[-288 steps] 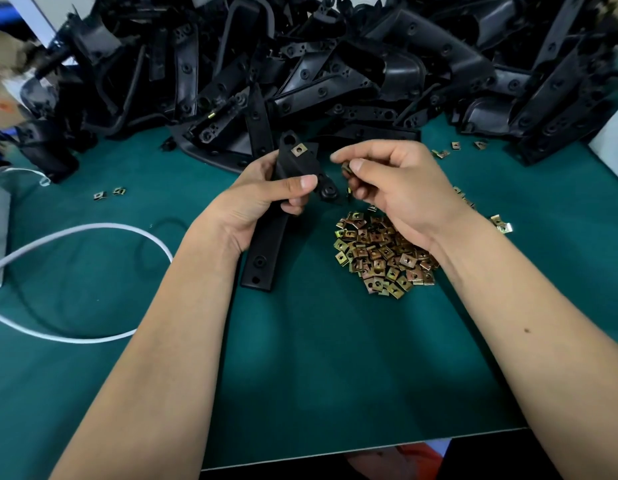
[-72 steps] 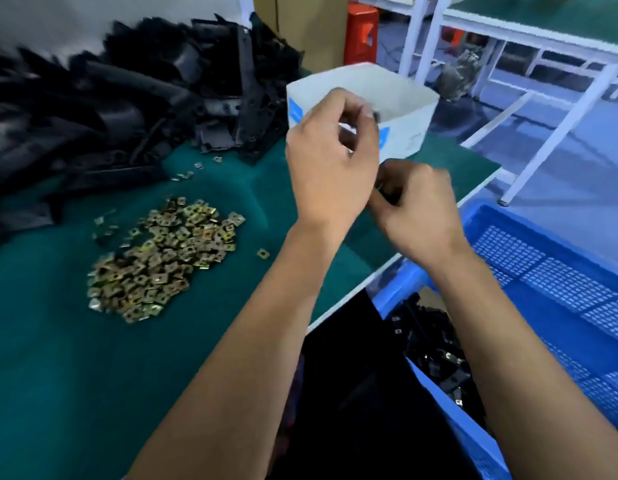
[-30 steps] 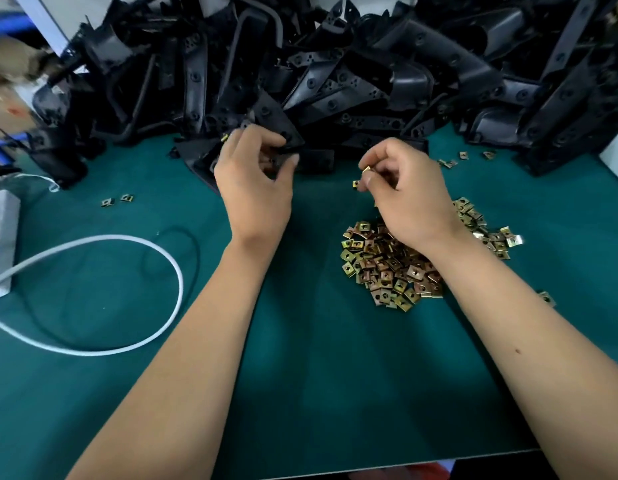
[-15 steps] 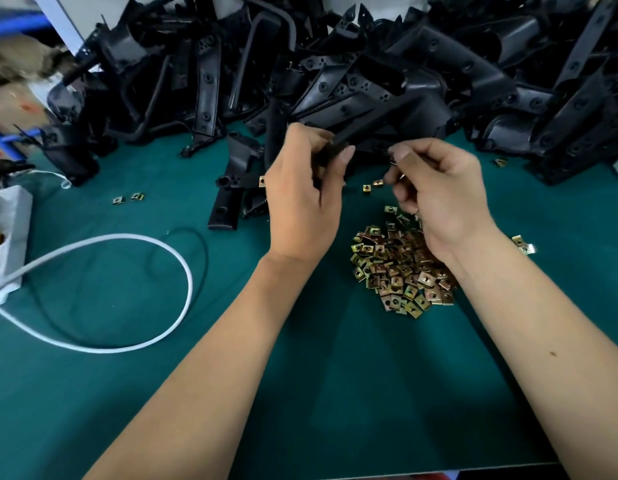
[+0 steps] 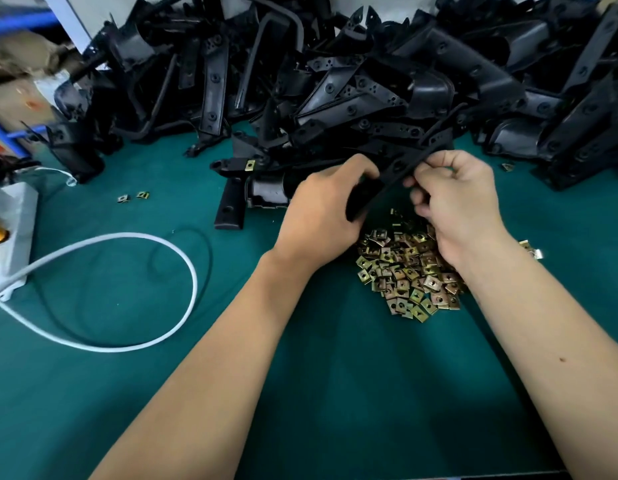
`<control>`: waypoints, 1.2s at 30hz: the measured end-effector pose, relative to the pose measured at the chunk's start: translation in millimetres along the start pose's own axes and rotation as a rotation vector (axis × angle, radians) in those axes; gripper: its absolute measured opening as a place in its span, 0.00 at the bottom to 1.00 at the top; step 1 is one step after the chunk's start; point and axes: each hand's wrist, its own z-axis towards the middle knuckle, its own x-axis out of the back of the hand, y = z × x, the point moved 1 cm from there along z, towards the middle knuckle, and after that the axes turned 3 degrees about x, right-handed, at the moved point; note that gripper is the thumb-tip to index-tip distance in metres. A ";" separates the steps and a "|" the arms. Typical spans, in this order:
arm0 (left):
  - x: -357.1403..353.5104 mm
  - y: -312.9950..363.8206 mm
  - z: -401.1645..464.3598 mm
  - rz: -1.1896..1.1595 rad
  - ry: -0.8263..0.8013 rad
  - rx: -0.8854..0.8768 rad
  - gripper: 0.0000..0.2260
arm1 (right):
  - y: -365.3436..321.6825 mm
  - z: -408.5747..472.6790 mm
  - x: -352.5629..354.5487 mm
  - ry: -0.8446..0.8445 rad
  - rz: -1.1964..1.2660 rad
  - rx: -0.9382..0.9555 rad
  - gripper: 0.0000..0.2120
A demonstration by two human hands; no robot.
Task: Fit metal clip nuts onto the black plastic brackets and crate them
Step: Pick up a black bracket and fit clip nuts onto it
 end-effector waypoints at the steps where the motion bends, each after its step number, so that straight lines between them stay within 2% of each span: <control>1: 3.0 -6.2 1.0 0.031 0.023 0.020 0.17 | 0.7 0.0 0.5 -0.009 -0.008 0.011 0.06; 3: 9.9 -22.0 3.4 0.118 0.076 0.073 0.15 | 0.7 -0.5 1.3 -0.028 -0.021 0.021 0.03; 6: 20.5 -45.2 5.8 0.142 0.136 0.123 0.05 | 0.5 -2.8 1.7 -0.085 -0.029 0.012 0.08; 7: 22.9 -50.7 6.2 0.128 0.144 0.134 0.04 | -0.1 -3.8 1.6 -0.100 -0.032 0.011 0.10; 12: 26.4 -65.3 7.3 0.036 0.189 0.213 0.08 | -1.1 -6.2 1.4 -0.144 -0.090 0.083 0.12; 16: 31.5 -69.7 8.1 -0.117 0.307 0.372 0.18 | 3.3 -3.5 2.4 -0.207 -0.245 0.138 0.02; 19: 32.7 -69.4 5.7 -0.243 0.404 0.432 0.23 | 9.0 -1.7 2.5 -0.213 -0.395 0.171 0.05; 21: 32.5 -66.7 4.2 -0.281 0.424 0.400 0.27 | 9.4 -1.6 1.7 -0.220 -0.446 0.212 0.06; 24: 32.0 -58.9 5.2 -0.440 0.390 0.380 0.26 | 6.7 -2.0 0.4 -0.239 -0.490 0.264 0.02; 27: 25.6 -39.4 7.0 -0.729 0.332 0.425 0.16 | 5.7 -2.7 0.1 -0.237 -0.508 0.269 0.14; 30: 17.5 -23.8 6.3 -0.975 0.268 0.484 0.06 | 5.1 -1.7 1.4 -0.207 -0.484 0.251 0.16; 36: 18.8 -23.8 3.5 -1.084 0.167 0.541 0.13 | 3.7 -1.8 3.2 -0.213 -0.279 0.130 0.05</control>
